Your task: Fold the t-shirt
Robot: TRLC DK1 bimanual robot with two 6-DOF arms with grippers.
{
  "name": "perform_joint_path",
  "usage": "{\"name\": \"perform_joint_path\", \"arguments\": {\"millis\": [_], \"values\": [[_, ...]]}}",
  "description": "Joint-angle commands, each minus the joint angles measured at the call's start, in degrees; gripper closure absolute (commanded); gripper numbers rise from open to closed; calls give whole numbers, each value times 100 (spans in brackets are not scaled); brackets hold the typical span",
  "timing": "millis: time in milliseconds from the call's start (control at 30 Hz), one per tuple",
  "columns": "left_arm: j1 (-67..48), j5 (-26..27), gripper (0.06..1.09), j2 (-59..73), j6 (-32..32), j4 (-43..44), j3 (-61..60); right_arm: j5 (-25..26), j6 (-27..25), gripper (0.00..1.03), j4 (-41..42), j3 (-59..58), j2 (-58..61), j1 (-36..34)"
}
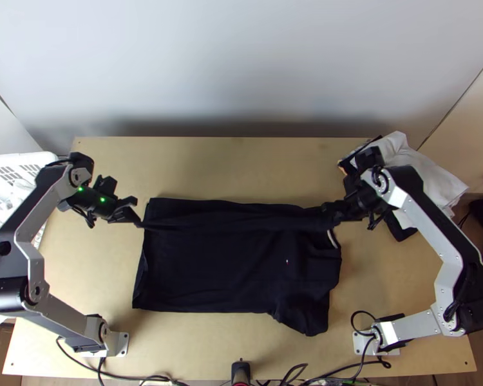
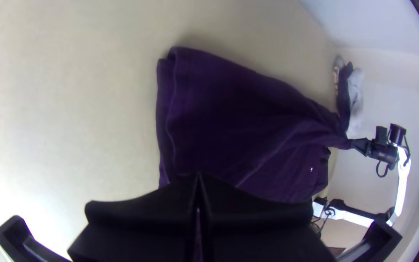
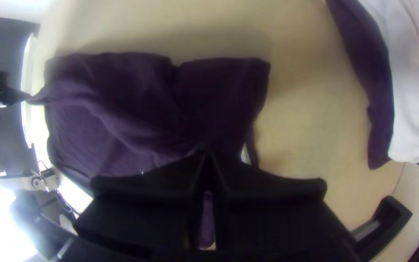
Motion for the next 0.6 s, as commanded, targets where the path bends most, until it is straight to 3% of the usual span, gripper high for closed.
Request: {"name": "perform_joint_path", "arguments": {"millis": [0,367,400,467,500,567], "values": [[-14,-166,105,415,258,-73,-157,-129,11,100,-122,-467,203,139],[-111,-544,105,977,417,121,-184,-173,108,98,-149,-863,651,130],[-128,-544,102,890,417,235,-210,-173,125,82,-149,-836,651,121],[-146,-535,83,793,425,314,-219,-164,143,19,-158,-819,642,130],[-172,-544,71,775,425,332,-201,-164,152,3,-166,-792,642,139],[-190,-544,60,749,478,288,-193,-164,152,4,-219,-784,590,148]]}}
